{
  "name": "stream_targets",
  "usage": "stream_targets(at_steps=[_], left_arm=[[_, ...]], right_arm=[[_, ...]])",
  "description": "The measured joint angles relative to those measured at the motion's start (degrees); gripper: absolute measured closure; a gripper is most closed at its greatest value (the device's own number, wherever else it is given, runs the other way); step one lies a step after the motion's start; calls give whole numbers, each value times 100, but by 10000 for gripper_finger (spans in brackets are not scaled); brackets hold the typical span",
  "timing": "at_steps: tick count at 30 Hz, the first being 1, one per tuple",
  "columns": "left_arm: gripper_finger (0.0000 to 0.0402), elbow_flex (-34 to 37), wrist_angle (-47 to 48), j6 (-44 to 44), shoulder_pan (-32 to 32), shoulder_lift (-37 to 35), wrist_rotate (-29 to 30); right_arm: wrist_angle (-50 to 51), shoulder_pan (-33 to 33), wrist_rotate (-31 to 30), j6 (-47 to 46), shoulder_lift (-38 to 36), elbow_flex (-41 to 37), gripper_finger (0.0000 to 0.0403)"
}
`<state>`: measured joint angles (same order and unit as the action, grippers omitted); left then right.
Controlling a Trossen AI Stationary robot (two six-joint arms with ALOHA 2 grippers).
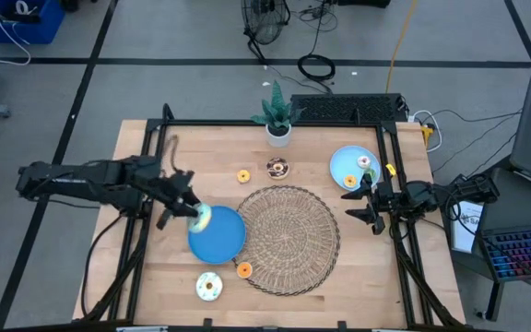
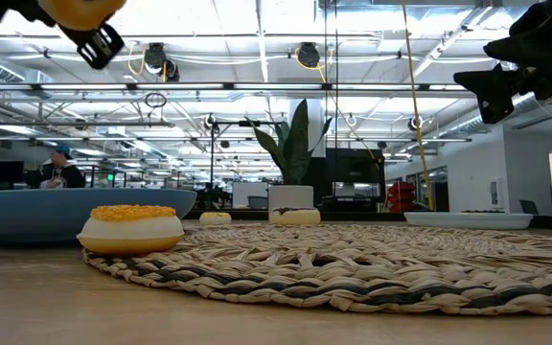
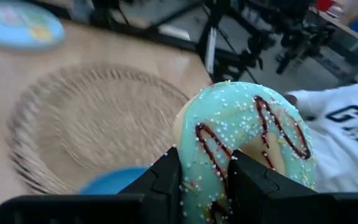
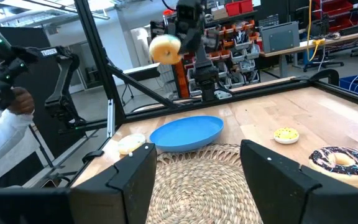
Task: Pick & Place donuts
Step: Put the large light blue donut on the blue plate
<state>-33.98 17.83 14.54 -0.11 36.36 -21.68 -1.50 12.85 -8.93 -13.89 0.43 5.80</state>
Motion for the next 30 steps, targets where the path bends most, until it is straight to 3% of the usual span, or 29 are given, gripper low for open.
stream_targets(at_steps=[8, 17, 22, 30], left_arm=[[298, 438, 105, -286, 302, -1361, 1611], [298, 1654, -1124, -37, 517, -2295, 1487], [298, 2055, -1305, 530, 567, -2367, 1185], [298, 2782, -1498, 1301, 576, -2363, 1290]], right_arm=[[0, 0, 0, 0, 1, 0, 183], [1, 1, 0, -1, 2, 0, 183], [0, 0, 0, 0, 0, 0, 183], [0, 0, 0, 0, 0, 0, 183]])
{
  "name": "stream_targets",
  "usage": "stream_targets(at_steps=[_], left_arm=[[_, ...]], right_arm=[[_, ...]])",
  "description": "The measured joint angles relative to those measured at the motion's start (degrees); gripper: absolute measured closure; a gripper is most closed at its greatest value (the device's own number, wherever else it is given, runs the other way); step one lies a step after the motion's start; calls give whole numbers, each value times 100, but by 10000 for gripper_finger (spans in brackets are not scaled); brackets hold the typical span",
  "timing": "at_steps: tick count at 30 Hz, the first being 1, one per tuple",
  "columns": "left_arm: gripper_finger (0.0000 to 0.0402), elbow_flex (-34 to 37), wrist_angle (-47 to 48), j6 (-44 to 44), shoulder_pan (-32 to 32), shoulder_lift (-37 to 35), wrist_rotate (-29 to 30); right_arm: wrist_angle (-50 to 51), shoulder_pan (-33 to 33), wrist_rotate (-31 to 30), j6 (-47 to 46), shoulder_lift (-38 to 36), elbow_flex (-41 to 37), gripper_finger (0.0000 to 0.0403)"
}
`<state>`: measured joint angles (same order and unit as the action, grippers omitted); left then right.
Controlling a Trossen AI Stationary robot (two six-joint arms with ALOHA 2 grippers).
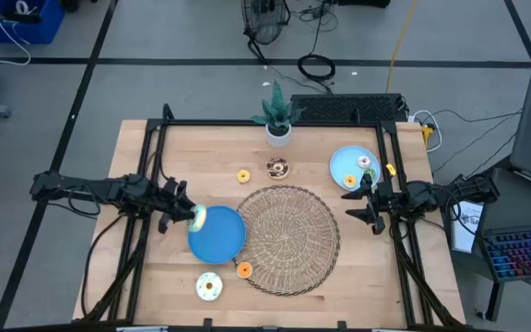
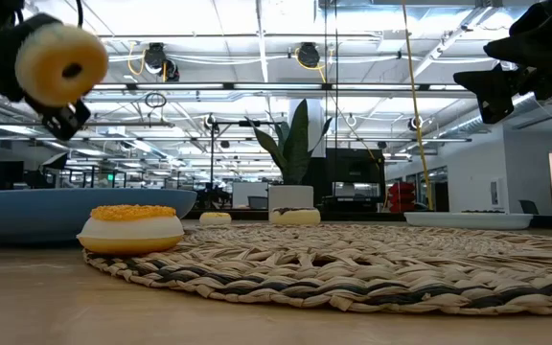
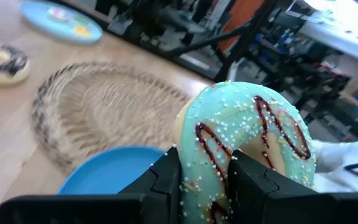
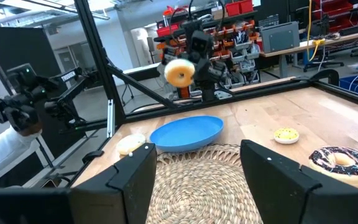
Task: Pick & Place donuts
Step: Put the large light blue donut on the blue plate
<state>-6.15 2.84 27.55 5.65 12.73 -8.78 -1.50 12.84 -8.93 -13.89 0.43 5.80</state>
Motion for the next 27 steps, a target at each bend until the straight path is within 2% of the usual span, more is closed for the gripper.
stream_targets(at_steps=[7, 12, 17, 21, 27], left_arm=[[298, 212, -19, -13, 2, 61, 148], [298, 84, -21, -160, 7, 413, 312], [298, -2, 5, -169, 7, 1054, 588], [298, -6, -51, 226, 7, 1662, 751], [298, -11, -551, 474, 7, 2548, 785]], right_arm=[[0, 1, 0, 0, 0, 0, 183], [0, 2, 0, 0, 0, 0, 183], [0, 0, 0, 0, 1, 0, 183], [0, 0, 0, 0, 0, 0, 183], [0, 2, 0, 0, 1, 0, 183]])
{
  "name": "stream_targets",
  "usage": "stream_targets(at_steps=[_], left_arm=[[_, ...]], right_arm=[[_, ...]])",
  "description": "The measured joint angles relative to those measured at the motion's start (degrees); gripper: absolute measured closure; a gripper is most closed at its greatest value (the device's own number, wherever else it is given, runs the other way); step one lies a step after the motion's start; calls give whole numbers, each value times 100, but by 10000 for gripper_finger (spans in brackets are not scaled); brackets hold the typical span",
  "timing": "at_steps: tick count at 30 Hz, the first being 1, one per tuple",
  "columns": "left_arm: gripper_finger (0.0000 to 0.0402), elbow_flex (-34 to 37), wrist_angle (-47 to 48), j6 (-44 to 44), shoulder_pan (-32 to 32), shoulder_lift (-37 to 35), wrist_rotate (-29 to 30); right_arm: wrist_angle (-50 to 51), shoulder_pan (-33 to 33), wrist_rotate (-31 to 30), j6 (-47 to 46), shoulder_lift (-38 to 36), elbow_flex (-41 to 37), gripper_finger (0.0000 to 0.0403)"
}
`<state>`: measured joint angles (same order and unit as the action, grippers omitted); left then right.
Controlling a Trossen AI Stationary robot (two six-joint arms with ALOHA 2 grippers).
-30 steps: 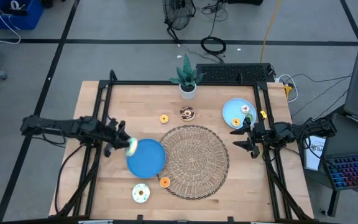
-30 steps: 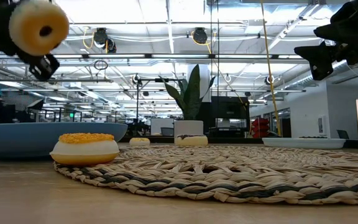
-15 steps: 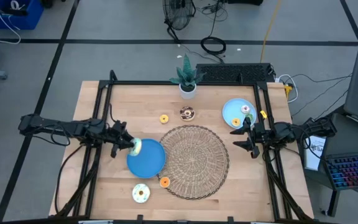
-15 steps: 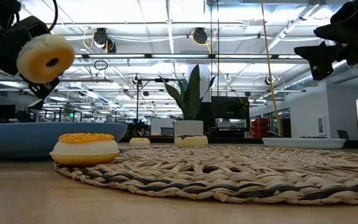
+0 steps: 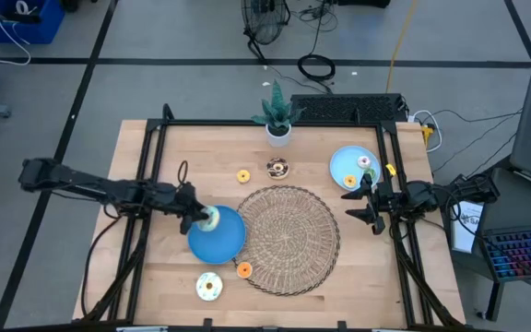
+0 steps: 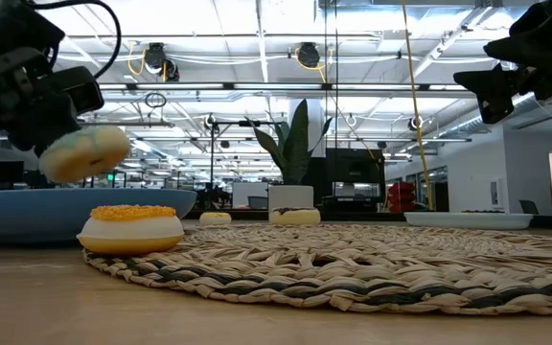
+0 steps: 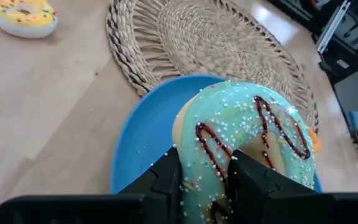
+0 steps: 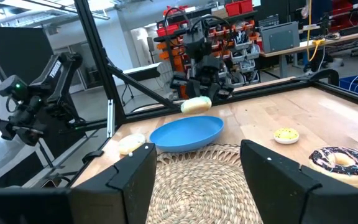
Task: Pick & Place donuts
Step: Put the large light blue donut on the blue plate
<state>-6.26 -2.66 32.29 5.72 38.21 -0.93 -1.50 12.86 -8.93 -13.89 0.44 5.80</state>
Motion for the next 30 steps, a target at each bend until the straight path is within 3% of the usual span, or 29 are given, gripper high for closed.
stream_targets(at_steps=[6, 17, 22, 30], left_arm=[[298, -207, -90, 14, 0, 624, -28], [298, -1782, 1644, -332, 0, 2027, 286], [298, -1862, 1584, -410, 0, 2609, -48], [298, -1862, 1612, -407, -7, 3167, 269]], right_arm=[[0, -2, 0, -1, 0, 0, 183], [0, 0, 0, 0, 0, 0, 183], [0, -1, 0, 0, 0, 0, 183], [0, -1, 0, 0, 1, 0, 183]])
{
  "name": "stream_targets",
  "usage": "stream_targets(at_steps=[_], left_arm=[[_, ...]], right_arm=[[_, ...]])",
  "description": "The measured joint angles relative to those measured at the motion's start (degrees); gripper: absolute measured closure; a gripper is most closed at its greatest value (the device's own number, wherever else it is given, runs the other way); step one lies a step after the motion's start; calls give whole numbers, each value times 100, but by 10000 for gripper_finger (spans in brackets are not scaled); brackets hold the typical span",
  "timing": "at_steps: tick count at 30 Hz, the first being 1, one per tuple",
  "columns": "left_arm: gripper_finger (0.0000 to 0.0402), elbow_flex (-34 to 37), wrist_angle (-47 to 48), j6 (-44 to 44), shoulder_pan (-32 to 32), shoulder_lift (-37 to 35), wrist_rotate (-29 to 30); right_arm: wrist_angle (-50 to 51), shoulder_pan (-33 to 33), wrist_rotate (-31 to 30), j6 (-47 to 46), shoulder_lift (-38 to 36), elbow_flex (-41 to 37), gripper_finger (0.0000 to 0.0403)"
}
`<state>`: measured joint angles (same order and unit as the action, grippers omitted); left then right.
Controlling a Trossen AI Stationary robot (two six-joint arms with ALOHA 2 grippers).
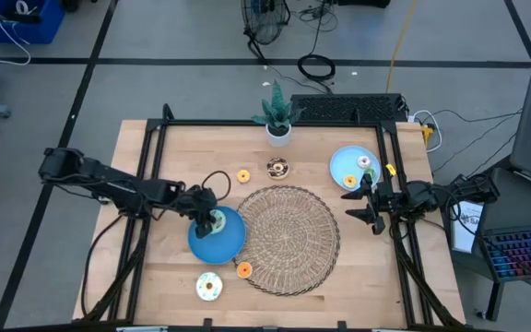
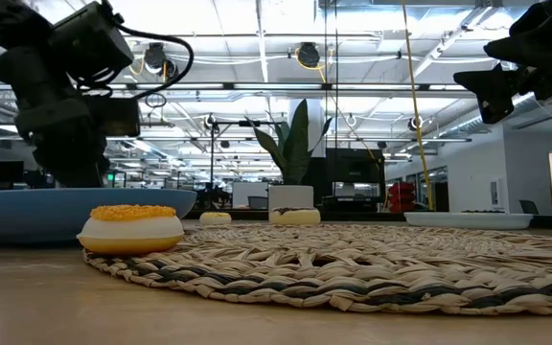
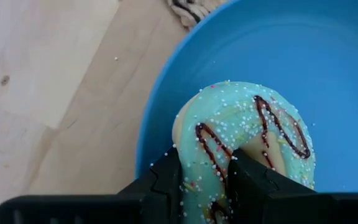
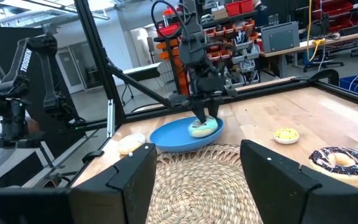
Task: Pick & Place donuts
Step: Put the large light blue donut on the blue plate
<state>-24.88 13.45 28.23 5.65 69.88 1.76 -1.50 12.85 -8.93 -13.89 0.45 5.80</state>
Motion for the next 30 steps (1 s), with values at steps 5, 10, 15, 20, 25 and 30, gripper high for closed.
stream_targets(at_steps=[5, 10, 15, 20, 25, 30], left_arm=[[298, 0, -20, 52, 2, 73, 9], [298, 0, -188, 49, 2, 73, 107], [298, 0, -409, -63, 0, 73, 131], [298, 0, -411, -64, 0, 73, 129], [298, 0, -385, -11, 0, 73, 128], [298, 0, -95, 445, 0, 73, 124]], right_arm=[[0, 1, 0, 0, 0, 0, 183], [0, 1, 0, 0, 0, 0, 183], [0, 0, 1, 0, -2, 0, 183], [0, 0, 0, 0, 0, -2, 183], [0, 1, 0, 0, -2, 0, 183], [0, 1, 0, 0, 0, -1, 183]])
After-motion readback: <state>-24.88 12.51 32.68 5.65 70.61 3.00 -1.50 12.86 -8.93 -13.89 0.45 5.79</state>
